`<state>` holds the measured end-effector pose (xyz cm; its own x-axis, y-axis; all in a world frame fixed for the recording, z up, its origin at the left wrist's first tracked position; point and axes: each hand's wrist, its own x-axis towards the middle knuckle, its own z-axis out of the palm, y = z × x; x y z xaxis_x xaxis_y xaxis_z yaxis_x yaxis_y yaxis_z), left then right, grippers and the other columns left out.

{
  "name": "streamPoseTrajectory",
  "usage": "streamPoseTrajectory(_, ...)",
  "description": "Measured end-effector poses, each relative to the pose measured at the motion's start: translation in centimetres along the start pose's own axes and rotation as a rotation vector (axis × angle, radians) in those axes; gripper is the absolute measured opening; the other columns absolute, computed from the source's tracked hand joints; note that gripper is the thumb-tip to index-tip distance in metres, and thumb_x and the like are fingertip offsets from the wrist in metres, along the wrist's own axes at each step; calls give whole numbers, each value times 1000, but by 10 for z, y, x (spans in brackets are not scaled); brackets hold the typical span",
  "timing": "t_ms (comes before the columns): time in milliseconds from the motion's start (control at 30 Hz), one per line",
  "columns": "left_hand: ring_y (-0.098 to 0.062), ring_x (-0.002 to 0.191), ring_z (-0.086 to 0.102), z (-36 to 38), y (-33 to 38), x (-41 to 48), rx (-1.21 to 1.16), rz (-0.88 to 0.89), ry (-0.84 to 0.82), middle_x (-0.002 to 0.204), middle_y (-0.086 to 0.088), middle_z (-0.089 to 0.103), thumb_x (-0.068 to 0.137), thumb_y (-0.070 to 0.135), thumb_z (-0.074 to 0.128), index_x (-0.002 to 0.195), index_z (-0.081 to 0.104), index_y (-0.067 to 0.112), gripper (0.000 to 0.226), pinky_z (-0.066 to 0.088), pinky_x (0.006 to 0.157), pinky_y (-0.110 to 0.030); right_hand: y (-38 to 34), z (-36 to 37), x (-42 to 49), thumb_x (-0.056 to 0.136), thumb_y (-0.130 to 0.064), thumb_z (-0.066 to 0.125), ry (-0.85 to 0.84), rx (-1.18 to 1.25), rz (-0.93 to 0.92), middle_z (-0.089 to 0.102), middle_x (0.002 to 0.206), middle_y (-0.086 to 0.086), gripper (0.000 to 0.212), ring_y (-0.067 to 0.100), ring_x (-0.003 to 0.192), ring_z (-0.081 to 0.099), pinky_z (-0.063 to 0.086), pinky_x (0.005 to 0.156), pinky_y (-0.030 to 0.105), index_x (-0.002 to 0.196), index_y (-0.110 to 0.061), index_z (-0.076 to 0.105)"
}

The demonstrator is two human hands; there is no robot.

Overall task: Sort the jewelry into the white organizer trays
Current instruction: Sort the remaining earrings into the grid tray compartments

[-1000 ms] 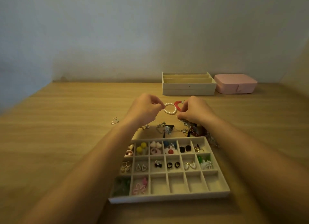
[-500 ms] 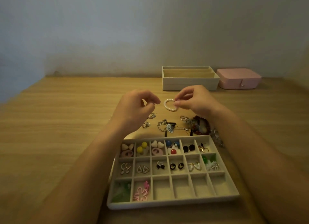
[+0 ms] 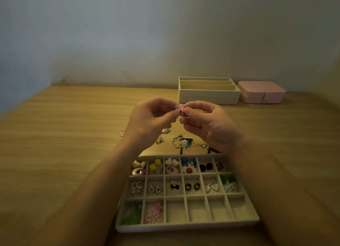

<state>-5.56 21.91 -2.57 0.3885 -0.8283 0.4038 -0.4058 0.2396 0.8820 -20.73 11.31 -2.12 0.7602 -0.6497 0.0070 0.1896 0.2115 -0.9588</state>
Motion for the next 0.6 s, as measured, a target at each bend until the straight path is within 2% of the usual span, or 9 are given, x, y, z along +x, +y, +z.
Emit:
streamPoseTrajectory(100,-19,82,72,-2,-1,-1,-56,-42,-7,91,-4,75,89,11,71,105,71,12,16,60,70,-28,3,3,1,85,-17,71,9,3,15,74,94,10,32,22,81,72,60,70,31,114,-4,69)
streamPoseTrajectory(200,-20,81,72,-3,-1,-1,-126,-88,4,92,-7,75,88,11,71,109,69,11,21,59,68,-26,5,3,2,100,-9,57,15,-10,24,73,94,10,24,21,80,71,58,68,30,121,-4,66)
streamPoseTrajectory(433,-20,80,72,-5,-2,-3,-236,-173,-6,93,-9,76,85,15,73,110,70,6,27,59,70,-28,10,6,2,98,-1,52,-52,-92,68,68,98,11,29,23,82,68,57,70,33,122,-9,67)
streamPoseTrajectory(600,-19,80,69,-5,-5,-2,-288,-221,-7,94,-10,75,86,15,72,110,72,8,24,57,70,-28,9,5,2,99,-6,58,-62,-63,43,69,92,9,20,22,78,68,59,70,32,116,-6,68)
